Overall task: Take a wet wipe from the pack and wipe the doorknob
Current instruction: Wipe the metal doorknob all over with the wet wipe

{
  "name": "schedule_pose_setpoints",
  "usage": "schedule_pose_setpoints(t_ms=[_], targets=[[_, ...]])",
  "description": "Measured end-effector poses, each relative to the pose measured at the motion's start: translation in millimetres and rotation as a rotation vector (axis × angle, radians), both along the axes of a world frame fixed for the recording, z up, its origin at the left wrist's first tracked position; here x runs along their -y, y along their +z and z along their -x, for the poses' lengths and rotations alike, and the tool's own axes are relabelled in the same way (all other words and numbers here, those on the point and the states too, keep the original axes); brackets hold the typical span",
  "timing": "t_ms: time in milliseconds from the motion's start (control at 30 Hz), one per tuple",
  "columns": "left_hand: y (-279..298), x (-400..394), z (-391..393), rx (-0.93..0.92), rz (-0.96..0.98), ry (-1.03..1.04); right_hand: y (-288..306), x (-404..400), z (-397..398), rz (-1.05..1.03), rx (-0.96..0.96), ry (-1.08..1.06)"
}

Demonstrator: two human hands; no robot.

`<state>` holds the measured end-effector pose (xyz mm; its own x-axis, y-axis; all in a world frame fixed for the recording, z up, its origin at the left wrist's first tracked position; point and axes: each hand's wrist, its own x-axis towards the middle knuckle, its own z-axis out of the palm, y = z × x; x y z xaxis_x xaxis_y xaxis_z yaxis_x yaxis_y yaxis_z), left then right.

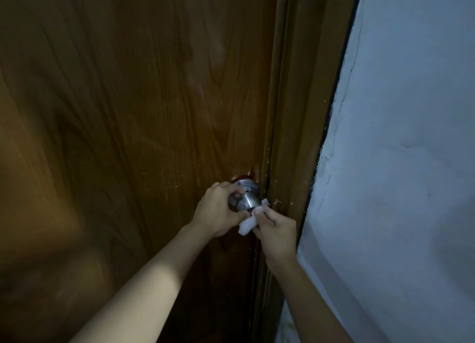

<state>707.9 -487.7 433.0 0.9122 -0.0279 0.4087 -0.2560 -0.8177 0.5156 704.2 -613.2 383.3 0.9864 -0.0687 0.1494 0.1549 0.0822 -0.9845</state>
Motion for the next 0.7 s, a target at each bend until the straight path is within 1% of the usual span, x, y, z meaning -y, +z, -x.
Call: schedule_pose_setpoints(t_ms=[33,100,133,200,233,300,333,400,433,467,500,533,567,600,633,700], targets=[[-0.6,-0.4,0.6,-0.002,-0.004,0.001,-1.7,-1.8,2.8,0.067,0.045,-0.07],[-1.3,-1.5,1.3,0.0,-0.005,0.003,-0.5,-7.0,6.9,0.262,0.233,-0.217],[-0.9,-1.8,1.5,0.0,-0.006,0.003,2.4,-8.5,6.3,0.344,0.337,-0.257],[1.1,-2.3,1.0,-0.005,-0.013,-0.005,6.8,-8.1,-2.3,0.488,0.484,-0.223],[2.0,-2.3,0.7,-0.008,-0.016,-0.008,9.5,-4.2,-6.2,0.513,0.489,-0.167],[2.0,-2.0,-0.2,-0.011,-0.014,-0.006,10.3,4.7,-9.7,0.445,0.337,-0.044],[1.6,-2.2,-0.3,-0.007,-0.01,-0.007,7.4,7.3,-9.9,0.37,0.241,0.007],[0.5,-1.6,-0.5,-0.005,-0.006,-0.009,-1.0,6.9,-8.9,0.119,0.079,0.078],[0.5,-1.6,-0.1,-0.006,-0.007,-0.009,-4.4,3.6,-6.6,-0.016,0.015,0.075],[0.4,-1.5,0.1,-0.006,-0.012,-0.008,-6.1,-0.6,-3.4,-0.104,-0.019,0.03],[0.2,-1.7,0.1,-0.003,-0.019,-0.006,-6.0,-4.1,-0.8,-0.118,-0.008,-0.05],[-1.0,-1.9,-0.3,-0.004,-0.024,-0.002,-5.2,-5.8,1.5,-0.048,0.05,-0.139],[-2.4,-2.2,-0.5,-0.004,-0.024,0.004,-2.3,-6.0,3.7,0.066,0.129,-0.202],[-3.3,-2.8,-1.1,-0.007,-0.022,0.009,0.3,-5.6,3.1,0.178,0.217,-0.231],[-4.2,-2.9,-1.0,-0.011,-0.02,0.013,2.7,-4.6,1.4,0.267,0.291,-0.222],[-5.0,-3.1,-2.0,-0.015,-0.018,0.021,5.9,-2.7,-6.4,0.38,0.356,-0.114]])
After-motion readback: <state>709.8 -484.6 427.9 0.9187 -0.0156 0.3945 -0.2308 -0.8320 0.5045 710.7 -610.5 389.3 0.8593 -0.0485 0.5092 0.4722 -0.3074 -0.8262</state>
